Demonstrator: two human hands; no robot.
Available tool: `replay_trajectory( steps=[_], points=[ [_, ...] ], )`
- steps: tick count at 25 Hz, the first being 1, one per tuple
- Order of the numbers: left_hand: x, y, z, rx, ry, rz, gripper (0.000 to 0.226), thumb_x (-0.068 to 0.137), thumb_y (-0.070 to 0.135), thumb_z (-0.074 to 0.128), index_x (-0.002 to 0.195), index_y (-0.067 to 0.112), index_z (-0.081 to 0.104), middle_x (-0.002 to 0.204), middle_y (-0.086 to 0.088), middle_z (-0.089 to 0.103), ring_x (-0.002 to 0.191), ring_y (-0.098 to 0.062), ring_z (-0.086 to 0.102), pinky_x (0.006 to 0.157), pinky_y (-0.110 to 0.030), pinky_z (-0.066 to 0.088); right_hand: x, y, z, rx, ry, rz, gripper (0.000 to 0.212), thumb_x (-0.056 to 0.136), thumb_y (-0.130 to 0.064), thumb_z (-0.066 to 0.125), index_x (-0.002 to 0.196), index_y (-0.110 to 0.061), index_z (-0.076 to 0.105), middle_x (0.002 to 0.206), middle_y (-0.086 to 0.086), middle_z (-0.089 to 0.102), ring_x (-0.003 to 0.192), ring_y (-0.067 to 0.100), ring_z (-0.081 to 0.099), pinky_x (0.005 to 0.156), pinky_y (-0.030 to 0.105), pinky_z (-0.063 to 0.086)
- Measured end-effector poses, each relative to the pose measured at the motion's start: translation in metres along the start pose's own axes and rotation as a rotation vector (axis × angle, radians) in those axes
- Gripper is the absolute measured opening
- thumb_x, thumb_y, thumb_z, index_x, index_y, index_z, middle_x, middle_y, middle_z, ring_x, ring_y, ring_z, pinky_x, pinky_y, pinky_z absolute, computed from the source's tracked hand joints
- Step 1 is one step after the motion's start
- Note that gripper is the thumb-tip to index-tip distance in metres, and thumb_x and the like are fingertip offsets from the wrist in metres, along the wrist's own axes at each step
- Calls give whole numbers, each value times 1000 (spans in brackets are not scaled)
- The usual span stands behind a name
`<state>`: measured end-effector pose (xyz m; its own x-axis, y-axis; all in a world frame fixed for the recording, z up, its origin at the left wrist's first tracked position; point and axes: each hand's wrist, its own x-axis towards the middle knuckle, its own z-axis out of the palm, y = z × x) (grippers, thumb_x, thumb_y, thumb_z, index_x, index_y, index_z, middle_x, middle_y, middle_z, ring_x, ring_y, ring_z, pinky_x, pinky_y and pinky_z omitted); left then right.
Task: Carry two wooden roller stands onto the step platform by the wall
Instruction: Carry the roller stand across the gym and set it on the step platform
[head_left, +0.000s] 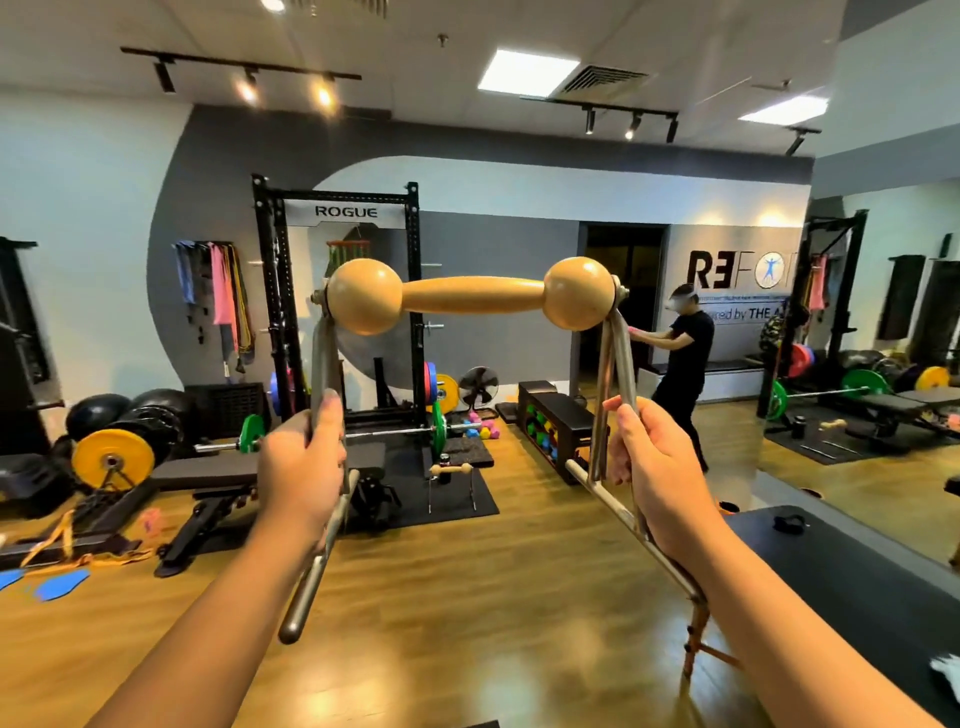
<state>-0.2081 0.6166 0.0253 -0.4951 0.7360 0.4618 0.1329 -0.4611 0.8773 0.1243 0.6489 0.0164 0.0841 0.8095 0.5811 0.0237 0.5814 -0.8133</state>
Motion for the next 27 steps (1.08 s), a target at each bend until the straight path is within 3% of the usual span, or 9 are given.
replay_trajectory(
  steps=[5, 8, 15, 18, 22, 27],
  points=[
    [76, -63, 55, 86, 81, 39, 49, 106, 50, 50, 73, 14, 50, 56, 1, 40, 46, -18, 35, 49, -30, 26, 113, 95, 17, 46, -75, 3, 27, 110, -30, 47, 93, -30, 68, 60, -8, 48, 52, 8, 39, 46, 25, 35],
    [127, -92, 88, 137, 148, 46, 49, 105, 52, 50, 71, 16, 51, 57, 2, 42, 50, -19, 36, 53, -36, 27, 183, 143, 28, 31, -121, 8, 24, 109, -35, 47, 100, -27, 67, 63, -9, 52, 55, 8, 44, 49, 23, 40],
    [245, -144, 137, 182, 285, 36, 47, 105, 50, 51, 73, 16, 56, 56, 5, 42, 49, -15, 37, 49, -32, 28, 332, 226, 84, 52, -240, 6, 24, 111, -32, 44, 105, -27, 67, 62, -8, 51, 55, 7, 46, 54, 31, 41],
    [290, -169, 140, 217, 330, 45, 47, 106, 49, 51, 72, 16, 56, 53, 7, 42, 48, -14, 37, 49, -31, 28, 375, 260, 119, 104, -268, 1, 25, 112, -30, 44, 104, -24, 67, 63, -7, 48, 56, 10, 43, 56, 38, 39],
    [364, -225, 129, 240, 352, 63, 48, 103, 56, 50, 70, 22, 56, 49, 10, 41, 45, -10, 37, 48, -30, 29, 430, 315, 179, 119, -297, -17, 26, 112, -29, 43, 107, -14, 63, 63, -7, 48, 56, 10, 43, 56, 37, 39],
    [478, -283, 105, 234, 373, 31, 48, 85, 73, 50, 61, 33, 60, 49, 10, 42, 45, -13, 35, 49, -32, 27, 511, 374, 279, 129, -300, 11, 24, 113, -28, 43, 110, -22, 66, 65, -4, 50, 58, 11, 45, 56, 31, 42]
  ],
)
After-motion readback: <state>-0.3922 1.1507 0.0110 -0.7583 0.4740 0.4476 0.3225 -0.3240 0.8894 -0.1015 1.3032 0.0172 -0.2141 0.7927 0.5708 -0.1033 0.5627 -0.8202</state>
